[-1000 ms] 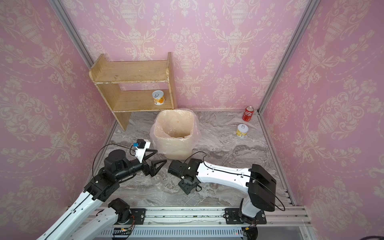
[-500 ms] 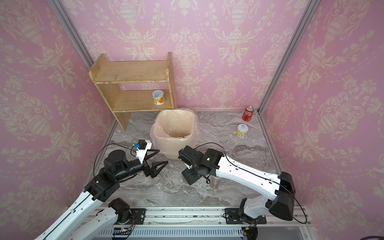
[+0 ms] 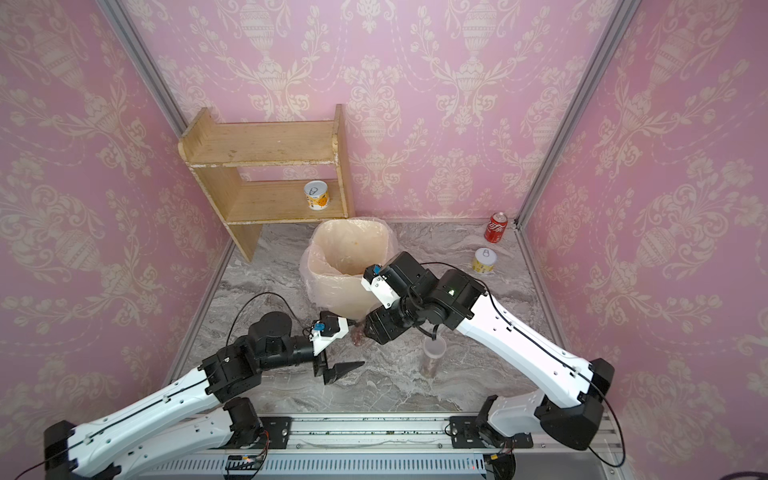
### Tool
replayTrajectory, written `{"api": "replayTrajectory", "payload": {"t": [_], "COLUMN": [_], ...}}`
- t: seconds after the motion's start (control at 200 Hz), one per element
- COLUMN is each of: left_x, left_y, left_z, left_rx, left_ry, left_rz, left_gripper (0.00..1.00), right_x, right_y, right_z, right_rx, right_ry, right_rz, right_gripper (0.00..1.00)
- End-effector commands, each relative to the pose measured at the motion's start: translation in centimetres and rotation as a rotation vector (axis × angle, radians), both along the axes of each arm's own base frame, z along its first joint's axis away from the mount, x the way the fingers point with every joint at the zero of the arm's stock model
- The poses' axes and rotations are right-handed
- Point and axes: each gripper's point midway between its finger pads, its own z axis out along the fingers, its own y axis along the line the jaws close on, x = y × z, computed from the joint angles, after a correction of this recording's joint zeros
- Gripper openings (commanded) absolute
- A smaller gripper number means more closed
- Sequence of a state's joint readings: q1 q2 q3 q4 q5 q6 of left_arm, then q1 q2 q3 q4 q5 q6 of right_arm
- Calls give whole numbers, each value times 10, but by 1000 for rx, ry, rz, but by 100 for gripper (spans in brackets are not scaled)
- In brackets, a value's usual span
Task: Empty the moldy dried flower tea in the jars
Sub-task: Pick up the jar from the center of the board.
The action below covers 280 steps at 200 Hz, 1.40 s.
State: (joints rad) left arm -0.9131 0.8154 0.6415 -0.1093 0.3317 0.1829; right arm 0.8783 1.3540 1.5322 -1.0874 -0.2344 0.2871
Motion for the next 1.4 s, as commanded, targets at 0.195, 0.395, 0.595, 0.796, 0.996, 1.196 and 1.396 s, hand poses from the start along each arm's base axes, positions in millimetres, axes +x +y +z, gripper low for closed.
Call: {"api": "replayTrajectory", "payload": {"t": [0.195, 0.395, 0.595, 0.796, 0.996, 1.196, 1.396], "left_x": [24, 18, 14, 17, 22, 35, 40], "left_y": [2, -5, -8, -8, -4, 6, 10], "left_z": [-10, -11, -18, -19, -20, -21, -20], "left_rx": [76, 35, 46, 44, 49, 74, 89], "left_ry": [-132, -129, -120, -138, -170, -218, -250], "left_rz": [81, 36, 1, 13, 43, 129, 153], "left_gripper": [99, 88, 74, 53, 46, 37, 36], "right_x": [-17, -15, -10, -10, -3, 7, 4], "right_y": [13, 16, 18, 21, 18, -3, -19], "right_z": [21, 23, 27, 24, 23, 43, 59], "right_rx": [107, 125, 144, 145, 116, 142, 233], "right_ry": [39, 33, 20, 34, 14, -49, -42], "right_rz": [82, 71, 54, 53, 23, -66, -117], "right_gripper": [47, 47, 47, 47, 62, 84, 87]}}
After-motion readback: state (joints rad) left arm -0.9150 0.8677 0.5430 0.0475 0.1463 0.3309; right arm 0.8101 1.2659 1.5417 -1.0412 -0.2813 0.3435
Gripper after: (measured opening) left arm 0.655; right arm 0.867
